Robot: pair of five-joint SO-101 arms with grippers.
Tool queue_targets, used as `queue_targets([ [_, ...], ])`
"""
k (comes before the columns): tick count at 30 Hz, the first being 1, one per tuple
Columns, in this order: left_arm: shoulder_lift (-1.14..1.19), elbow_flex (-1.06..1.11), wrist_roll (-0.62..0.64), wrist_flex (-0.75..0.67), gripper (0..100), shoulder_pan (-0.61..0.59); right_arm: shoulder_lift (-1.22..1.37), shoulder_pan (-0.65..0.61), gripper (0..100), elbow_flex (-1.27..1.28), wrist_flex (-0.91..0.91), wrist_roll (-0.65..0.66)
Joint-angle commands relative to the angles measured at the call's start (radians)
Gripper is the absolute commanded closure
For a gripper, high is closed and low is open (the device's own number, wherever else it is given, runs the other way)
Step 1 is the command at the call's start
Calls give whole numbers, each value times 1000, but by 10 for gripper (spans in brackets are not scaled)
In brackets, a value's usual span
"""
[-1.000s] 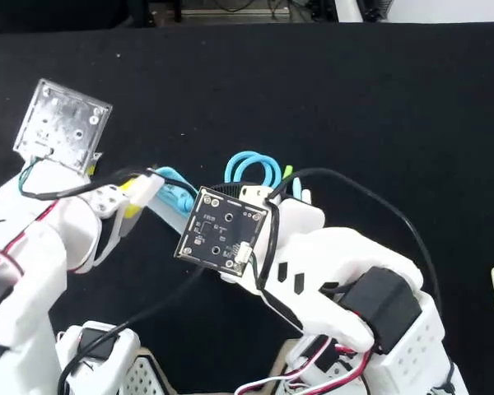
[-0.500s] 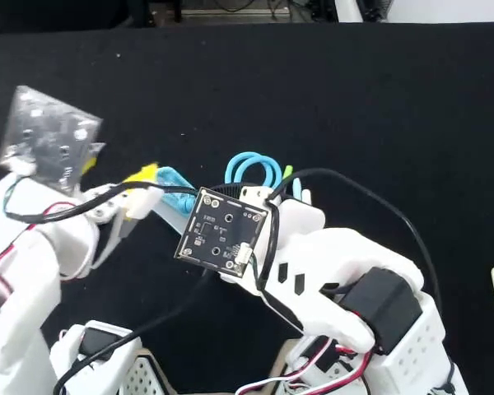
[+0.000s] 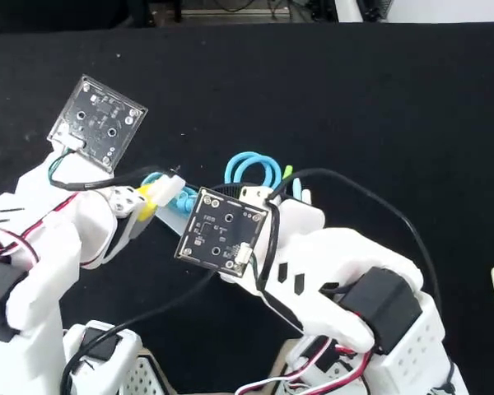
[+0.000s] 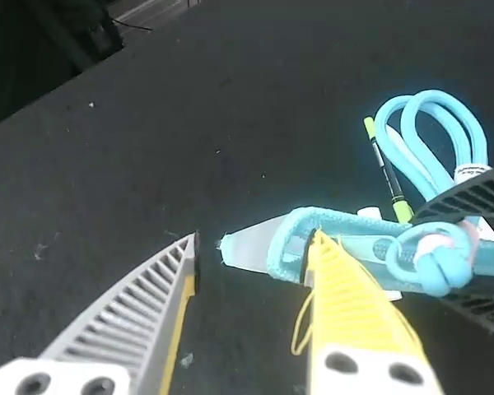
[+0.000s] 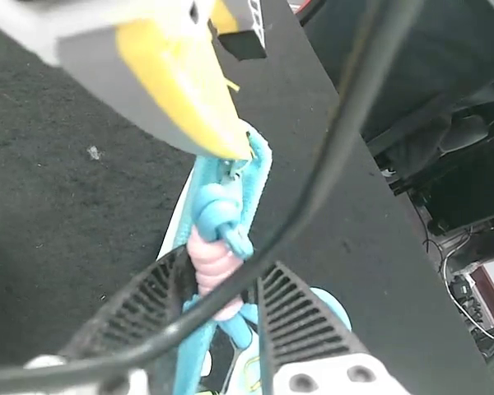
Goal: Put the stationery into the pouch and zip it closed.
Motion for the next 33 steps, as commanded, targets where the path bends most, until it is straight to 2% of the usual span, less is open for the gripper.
queue_targets([
  [1, 0, -5, -11, 2, 783, -7, 10, -3, 988, 4, 11, 9],
  [7, -9, 2, -9, 2, 793, -7, 10, -3, 988, 4, 61, 9],
  [10, -12, -1, -8, 2, 893, -5, 8, -3, 988, -4, 94, 9],
  [12, -12, -4, 38, 2, 982, -12, -4, -3, 988, -2, 98, 9],
  [14, -12, 1, 100, 3, 945, -13, -36, -3, 988, 2, 97, 9],
  [17, -12, -7, 147, 3, 973, -15, -105, 0, 988, 2, 97, 9],
  [23, -12, -7, 158, 3, 971, -15, -231, 2, 988, 24, 160, 9],
  [29, -12, -7, 153, 3, 964, -13, -254, 2, 988, 127, 118, 9],
  [33, -14, 1, 152, 6, 836, -15, -252, 2, 988, 179, 40, 9],
])
